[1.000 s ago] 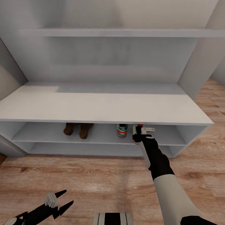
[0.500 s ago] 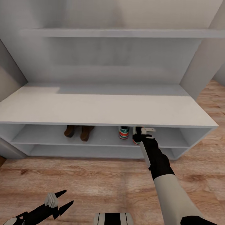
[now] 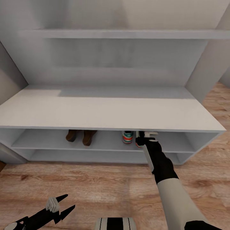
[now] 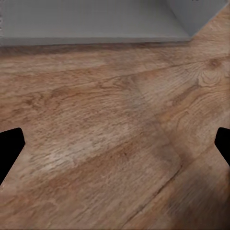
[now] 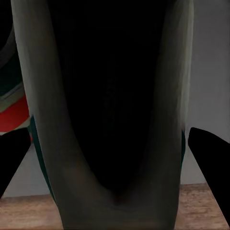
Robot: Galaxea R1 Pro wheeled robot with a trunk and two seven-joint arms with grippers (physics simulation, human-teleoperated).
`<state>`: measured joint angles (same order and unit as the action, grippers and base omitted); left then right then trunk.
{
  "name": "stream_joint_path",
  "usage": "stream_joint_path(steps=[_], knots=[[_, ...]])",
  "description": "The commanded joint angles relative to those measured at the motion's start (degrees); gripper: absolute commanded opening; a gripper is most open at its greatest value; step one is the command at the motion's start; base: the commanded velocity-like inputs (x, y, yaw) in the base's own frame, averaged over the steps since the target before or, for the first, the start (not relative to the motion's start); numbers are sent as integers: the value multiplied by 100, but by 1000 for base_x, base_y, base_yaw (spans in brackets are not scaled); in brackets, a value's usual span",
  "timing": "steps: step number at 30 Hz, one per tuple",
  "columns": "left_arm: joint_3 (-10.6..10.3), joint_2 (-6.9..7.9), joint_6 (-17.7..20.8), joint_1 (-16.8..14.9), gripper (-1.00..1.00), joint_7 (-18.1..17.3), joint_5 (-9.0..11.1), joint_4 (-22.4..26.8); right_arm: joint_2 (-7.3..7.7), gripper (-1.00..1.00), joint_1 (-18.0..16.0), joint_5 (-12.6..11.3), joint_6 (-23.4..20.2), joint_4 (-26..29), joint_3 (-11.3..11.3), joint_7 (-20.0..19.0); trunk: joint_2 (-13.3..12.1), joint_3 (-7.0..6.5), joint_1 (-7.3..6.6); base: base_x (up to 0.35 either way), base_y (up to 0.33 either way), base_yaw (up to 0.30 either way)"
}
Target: Pick up the two gym shoes and the two sandals from the corridor floor and place them onto the hallstand (shoe rack) in the corridor, making sure they are on the rack and not on the floor. Arrange them so the two gym shoes are next to each other and the two sandals are next to each other.
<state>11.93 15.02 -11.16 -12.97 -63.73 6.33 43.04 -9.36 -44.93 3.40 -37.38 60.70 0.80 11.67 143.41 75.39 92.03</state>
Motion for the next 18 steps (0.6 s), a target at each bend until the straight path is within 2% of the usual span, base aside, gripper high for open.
stream_joint_path(steps=[1, 18], knots=[[3, 1, -35, -3, 100, -16, 8, -6, -5, -100, -1, 34, -35, 7, 8, -7, 2, 4, 0, 153, 55, 0], [0, 1, -35, -3, 100, -16, 2, -6, -5, -100, -3, 38, -40, 4, 17, -7, 2, 4, 0, 31, 11, 0]])
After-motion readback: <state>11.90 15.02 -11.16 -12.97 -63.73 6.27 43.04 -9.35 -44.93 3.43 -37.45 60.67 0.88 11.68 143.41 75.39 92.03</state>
